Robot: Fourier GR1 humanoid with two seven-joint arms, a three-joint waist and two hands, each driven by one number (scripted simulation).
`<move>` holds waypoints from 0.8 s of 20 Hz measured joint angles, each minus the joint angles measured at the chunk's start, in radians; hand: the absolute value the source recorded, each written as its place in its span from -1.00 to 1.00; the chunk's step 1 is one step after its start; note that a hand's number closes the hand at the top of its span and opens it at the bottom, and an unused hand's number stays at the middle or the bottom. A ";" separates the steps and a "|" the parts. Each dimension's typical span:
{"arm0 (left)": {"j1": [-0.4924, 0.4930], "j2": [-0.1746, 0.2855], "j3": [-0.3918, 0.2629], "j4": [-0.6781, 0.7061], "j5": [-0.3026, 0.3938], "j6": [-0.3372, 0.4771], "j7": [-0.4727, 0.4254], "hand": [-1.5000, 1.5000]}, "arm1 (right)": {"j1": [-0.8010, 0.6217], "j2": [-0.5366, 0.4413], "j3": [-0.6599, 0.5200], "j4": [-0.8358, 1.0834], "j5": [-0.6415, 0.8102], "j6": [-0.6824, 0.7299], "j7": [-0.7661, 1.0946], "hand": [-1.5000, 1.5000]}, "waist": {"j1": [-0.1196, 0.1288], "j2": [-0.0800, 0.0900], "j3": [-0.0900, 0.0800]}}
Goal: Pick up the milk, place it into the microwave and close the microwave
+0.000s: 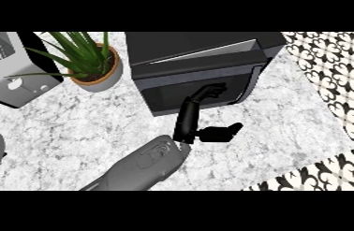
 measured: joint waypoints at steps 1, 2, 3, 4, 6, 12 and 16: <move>-0.009 0.000 0.008 0.005 0.013 0.008 -0.002 -1.00 | -0.013 -0.017 -0.017 -0.007 0.019 -0.009 -0.004 1.00 | -0.003 0.003 -0.001; -0.018 0.000 0.017 0.008 0.028 0.016 -0.004 -1.00 | -0.025 -0.031 -0.031 -0.011 0.034 -0.017 -0.008 1.00 | -0.005 0.005 -0.001; -0.028 0.000 0.025 0.012 0.041 0.025 -0.007 -1.00 | -0.037 -0.042 -0.041 -0.014 0.047 -0.024 -0.010 1.00 | -0.007 0.009 -0.001; -0.034 0.000 0.031 0.014 0.054 0.033 -0.012 -1.00 | -0.045 -0.054 -0.050 -0.015 0.059 -0.028 -0.014 1.00 | -0.011 0.011 -0.001; -0.031 0.000 0.032 0.003 0.079 0.049 -0.023 -1.00 | -0.064 -0.067 -0.065 -0.016 0.077 -0.040 -0.020 1.00 | -0.013 0.014 0.000; -0.036 0.000 0.031 -0.007 0.134 0.062 -0.060 -1.00 | -0.109 -0.101 -0.091 -0.007 0.111 -0.060 -0.026 1.00 | -0.013 0.025 0.002; -0.045 0.000 0.029 -0.005 0.164 0.063 -0.083 -1.00 | -0.137 -0.119 -0.099 0.003 0.122 -0.065 -0.027 1.00 | -0.011 0.031 0.003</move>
